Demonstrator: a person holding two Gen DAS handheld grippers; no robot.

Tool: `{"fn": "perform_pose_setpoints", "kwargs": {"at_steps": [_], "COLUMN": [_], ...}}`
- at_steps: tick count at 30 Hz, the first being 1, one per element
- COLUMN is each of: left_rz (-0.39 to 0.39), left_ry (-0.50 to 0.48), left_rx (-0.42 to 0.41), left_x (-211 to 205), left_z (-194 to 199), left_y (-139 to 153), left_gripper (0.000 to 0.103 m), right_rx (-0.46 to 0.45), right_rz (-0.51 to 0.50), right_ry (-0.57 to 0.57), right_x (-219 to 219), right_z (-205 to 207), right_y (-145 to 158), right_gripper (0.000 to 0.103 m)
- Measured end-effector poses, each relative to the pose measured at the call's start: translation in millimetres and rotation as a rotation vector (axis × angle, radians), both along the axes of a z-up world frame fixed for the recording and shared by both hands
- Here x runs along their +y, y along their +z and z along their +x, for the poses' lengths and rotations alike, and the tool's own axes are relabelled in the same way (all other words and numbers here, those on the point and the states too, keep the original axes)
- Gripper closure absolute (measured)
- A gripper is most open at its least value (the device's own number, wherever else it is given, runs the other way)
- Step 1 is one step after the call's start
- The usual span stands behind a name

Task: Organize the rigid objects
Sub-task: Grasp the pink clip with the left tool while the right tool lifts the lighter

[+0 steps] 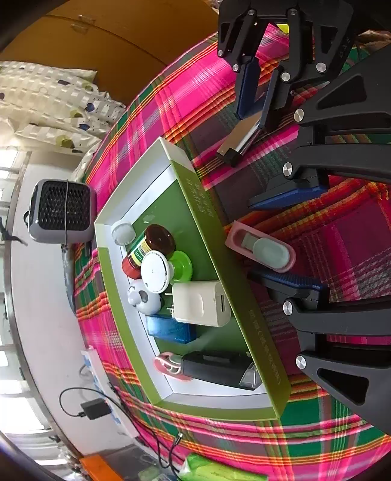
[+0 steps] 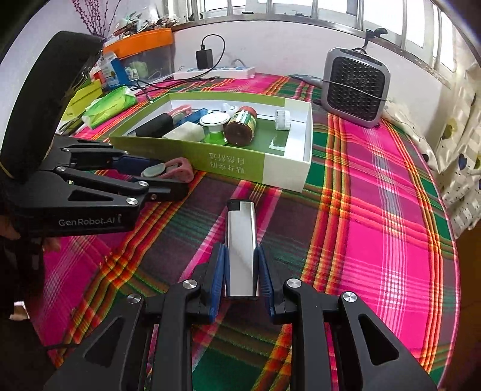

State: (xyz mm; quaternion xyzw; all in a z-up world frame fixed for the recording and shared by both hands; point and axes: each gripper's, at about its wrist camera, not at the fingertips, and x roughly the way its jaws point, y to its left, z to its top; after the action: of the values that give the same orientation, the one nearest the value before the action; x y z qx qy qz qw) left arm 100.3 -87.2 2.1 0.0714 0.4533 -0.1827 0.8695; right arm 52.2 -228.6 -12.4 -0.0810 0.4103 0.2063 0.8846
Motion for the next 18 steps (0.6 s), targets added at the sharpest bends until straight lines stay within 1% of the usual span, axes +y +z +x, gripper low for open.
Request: {"fn": "perform_pose_setpoints", "kwargs": {"at_steps": [4, 8, 12, 15, 17, 18], "left_rz": [0.03, 0.027, 0.041, 0.046, 0.044, 0.042], "left_ry": [-0.008, 0.0, 0.003, 0.012, 0.022, 0.025], "left_rx": [-0.015, -0.015, -0.023, -0.029, -0.028, -0.028], "left_x": [-4.2, -3.5, -5.3, -5.0, -2.9, -1.8], "left_z": [-2.0, -1.3, -2.9, -3.0, -2.1, -1.6], "left_y": [-0.8, -0.5, -0.9, -0.7, -0.6, -0.5], "left_gripper": [0.064, 0.064, 0.064, 0.07, 0.078, 0.078], "right_rx": [0.001, -0.001, -0.001, -0.001, -0.001, -0.001], "right_rz": [-0.001, -0.005, -0.004, -0.004, -0.005, -0.005], "right_ry": [-0.005, -0.006, -0.01, -0.01, -0.011, -0.013], "right_x": [0.5, 1.3, 2.0, 1.8, 1.9, 1.9], "right_z": [0.6, 1.4, 3.1, 3.2, 3.4, 3.1], "right_y": [0.3, 0.4, 0.3, 0.5, 0.4, 0.5], "right_gripper": [0.079, 0.079, 0.079, 0.079, 0.079, 0.079]}}
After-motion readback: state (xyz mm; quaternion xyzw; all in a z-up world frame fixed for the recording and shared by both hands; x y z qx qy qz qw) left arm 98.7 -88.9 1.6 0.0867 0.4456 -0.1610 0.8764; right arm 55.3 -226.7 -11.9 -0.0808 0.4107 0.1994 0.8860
